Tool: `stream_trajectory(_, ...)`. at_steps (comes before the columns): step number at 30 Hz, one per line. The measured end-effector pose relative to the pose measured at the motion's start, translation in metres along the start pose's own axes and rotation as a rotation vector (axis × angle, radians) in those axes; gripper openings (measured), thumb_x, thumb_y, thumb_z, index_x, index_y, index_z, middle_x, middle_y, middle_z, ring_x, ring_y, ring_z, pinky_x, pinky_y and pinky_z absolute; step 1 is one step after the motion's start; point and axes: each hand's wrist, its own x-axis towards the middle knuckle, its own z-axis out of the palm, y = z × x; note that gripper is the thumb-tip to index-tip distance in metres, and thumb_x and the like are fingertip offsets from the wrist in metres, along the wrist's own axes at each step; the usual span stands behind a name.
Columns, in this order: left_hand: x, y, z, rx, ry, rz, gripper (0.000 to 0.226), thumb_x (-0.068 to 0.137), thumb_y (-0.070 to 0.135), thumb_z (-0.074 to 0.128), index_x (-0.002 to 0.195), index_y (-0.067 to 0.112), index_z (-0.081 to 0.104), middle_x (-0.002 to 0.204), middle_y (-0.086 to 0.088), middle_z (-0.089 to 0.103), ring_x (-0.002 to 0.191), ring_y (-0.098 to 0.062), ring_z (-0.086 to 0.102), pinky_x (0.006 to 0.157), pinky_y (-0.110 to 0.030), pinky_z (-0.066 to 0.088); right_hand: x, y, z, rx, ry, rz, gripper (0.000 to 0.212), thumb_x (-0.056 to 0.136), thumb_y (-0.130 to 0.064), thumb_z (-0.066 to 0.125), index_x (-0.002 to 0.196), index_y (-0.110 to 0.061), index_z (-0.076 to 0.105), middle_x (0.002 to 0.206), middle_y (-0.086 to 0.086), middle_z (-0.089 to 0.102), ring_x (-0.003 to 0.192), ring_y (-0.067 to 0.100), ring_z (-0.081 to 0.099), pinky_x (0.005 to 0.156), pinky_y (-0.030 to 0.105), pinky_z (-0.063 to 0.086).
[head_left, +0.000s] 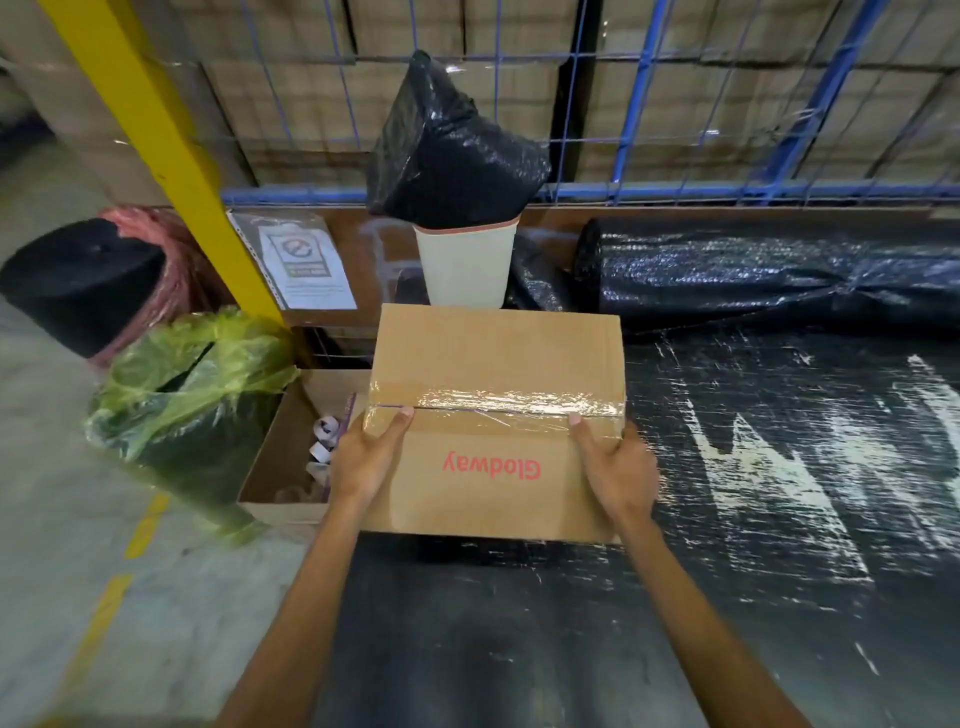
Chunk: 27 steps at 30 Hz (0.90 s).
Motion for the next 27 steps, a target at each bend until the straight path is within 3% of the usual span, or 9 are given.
stream_trajectory(3,0.039,0.001,0.013,0.104,-0.036,-0.057,0.07,0.095,0.064,0.055,0.145,0.015,0.051,0.142,-0.016,0.058,0.133,-0.04,0.05,0.107,-0.046,0.038,0.039,-0.002,0.024,-0.105,-0.11,-0.009,0.103,0.074,-0.093,0.035,0.135,-0.012,0.053,0.105,0.005,0.071,0.093,0.032,0.069,0.085,0.046,0.058)
stream_trajectory(7,0.082,-0.004,0.025,0.168,-0.096,-0.109,0.077,0.094,0.068,0.05,0.144,0.009,0.05,0.144,-0.018,0.055,0.132,-0.042,0.051,0.107,-0.047,0.039,0.08,-0.006,0.042,-0.234,-0.217,0.009,0.085,0.089,-0.079,0.04,0.135,-0.009,0.048,0.121,0.015,0.067,0.107,0.037,0.066,0.091,0.046,0.054)
stream_trajectory(10,0.094,-0.005,0.023,0.117,-0.13,-0.123,0.074,0.092,0.068,0.053,0.142,0.013,0.055,0.144,-0.015,0.055,0.131,-0.04,0.051,0.108,-0.047,0.041,0.087,-0.011,0.046,-0.336,-0.226,0.022,0.091,0.089,-0.08,0.036,0.144,-0.008,0.037,0.128,0.017,0.063,0.113,0.039,0.063,0.092,0.048,0.052)
stream_trajectory(12,0.088,-0.011,0.017,0.063,-0.13,-0.092,0.064,0.096,0.06,0.054,0.143,0.015,0.055,0.144,-0.013,0.055,0.132,-0.037,0.05,0.108,-0.044,0.039,0.078,-0.011,0.048,-0.422,-0.163,-0.049,0.094,0.091,-0.077,0.035,0.156,-0.011,0.017,0.15,0.022,0.046,0.134,0.044,0.048,0.106,0.057,0.043)
stream_trajectory(14,0.073,-0.022,0.006,0.033,-0.108,-0.054,0.057,0.099,0.053,0.055,0.145,0.018,0.053,0.144,-0.012,0.056,0.133,-0.036,0.05,0.107,-0.041,0.038,0.053,-0.02,0.052,-0.502,-0.069,-0.228,0.091,0.096,-0.068,0.038,0.16,-0.011,0.007,0.165,0.023,0.015,0.151,0.044,0.017,0.119,0.062,0.016)
stream_trajectory(16,0.05,-0.043,-0.013,0.039,-0.059,-0.03,0.053,0.099,0.048,0.059,0.144,0.02,0.054,0.139,-0.012,0.062,0.129,-0.035,0.054,0.104,-0.039,0.041,0.018,-0.037,0.066,-0.475,-0.044,-0.426,0.086,0.1,-0.059,0.042,0.161,-0.01,0.008,0.167,0.024,0.003,0.154,0.041,0.003,0.12,0.059,0.003)
stream_trajectory(18,0.019,-0.077,-0.049,0.038,0.016,0.008,0.051,0.096,0.042,0.064,0.14,0.018,0.057,0.131,-0.014,0.067,0.123,-0.036,0.061,0.1,-0.04,0.046,-0.038,-0.062,0.091,-0.409,-0.092,-0.59,0.082,0.099,-0.054,0.047,0.161,-0.01,0.016,0.167,0.023,0.006,0.155,0.039,0.003,0.121,0.057,0.002)
stream_trajectory(24,-0.114,-0.224,-0.195,0.096,0.349,-0.132,0.052,0.095,0.029,0.07,0.142,0.012,0.057,0.132,-0.022,0.066,0.118,-0.04,0.064,0.101,-0.043,0.046,-0.259,-0.114,0.177,-0.225,-0.509,-0.942,0.078,0.096,-0.051,0.05,0.159,-0.013,0.024,0.168,0.017,0.013,0.155,0.034,0.01,0.123,0.051,0.021)
stream_trajectory(27,-0.208,-0.307,-0.264,0.079,0.524,-0.262,0.055,0.093,0.034,0.07,0.141,0.01,0.057,0.109,-0.027,0.073,0.098,-0.042,0.07,0.087,-0.045,0.05,-0.381,-0.111,0.207,-0.192,-0.727,-1.081,0.078,0.094,-0.048,0.053,0.158,-0.011,0.03,0.167,0.017,0.018,0.154,0.034,0.017,0.121,0.048,0.027)
